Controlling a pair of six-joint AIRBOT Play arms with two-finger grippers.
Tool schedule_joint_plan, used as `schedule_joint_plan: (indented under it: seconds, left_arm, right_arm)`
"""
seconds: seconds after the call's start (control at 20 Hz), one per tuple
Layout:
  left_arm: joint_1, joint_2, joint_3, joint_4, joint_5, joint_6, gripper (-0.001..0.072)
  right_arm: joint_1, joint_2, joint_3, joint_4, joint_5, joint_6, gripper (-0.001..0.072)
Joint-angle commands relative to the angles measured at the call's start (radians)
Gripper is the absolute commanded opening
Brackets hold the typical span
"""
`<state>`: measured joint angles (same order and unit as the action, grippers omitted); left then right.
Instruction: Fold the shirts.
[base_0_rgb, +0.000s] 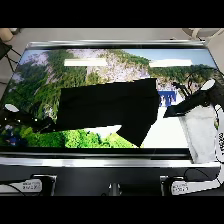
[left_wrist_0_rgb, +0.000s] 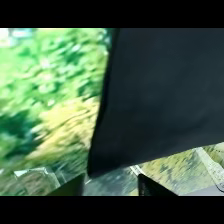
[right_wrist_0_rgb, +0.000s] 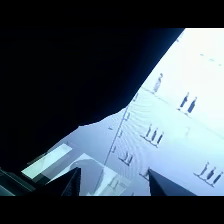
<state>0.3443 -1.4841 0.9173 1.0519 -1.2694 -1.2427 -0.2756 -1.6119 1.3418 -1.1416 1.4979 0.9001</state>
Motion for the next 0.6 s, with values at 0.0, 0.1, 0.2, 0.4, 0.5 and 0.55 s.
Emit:
schedule_joint_plan:
  seconds: [0.0,0.1,0.2,0.4,0.5,0.55]
  left_arm:
    - [-0.034,-0.001,-0.006,-0.007,0.085,-0.010,0.0393]
    - [-0.060,-0.002,-0.006,-0.009,0.093,-0.017,0.0385]
    - [-0.066,-0.002,-0.006,-0.010,0.092,-0.017,0.0132]
    - [-0.066,0.001,-0.006,-0.010,0.089,-0.016,0.0021]
    - [-0.066,0.002,-0.006,-0.010,0.081,-0.013,0.0019]
    - [-0.066,0.004,-0.006,-0.010,0.074,-0.013,0.0019]
  right_arm:
    - [0.000,0.000,-0.002,0.002,-0.016,0.000,0.0425]
    - [0.000,0.000,-0.002,0.002,-0.024,0.000,0.0425]
    - [0.000,0.000,-0.002,0.001,-0.024,0.000,0.0426]
    - [0.000,0.000,-0.086,0.099,-0.089,-0.004,0.0507]
    - [0.000,-0.001,-0.154,0.154,-0.182,-0.007,0.0508]
    - [0.000,-0.002,-0.180,0.183,-0.225,-0.007,0.0504]
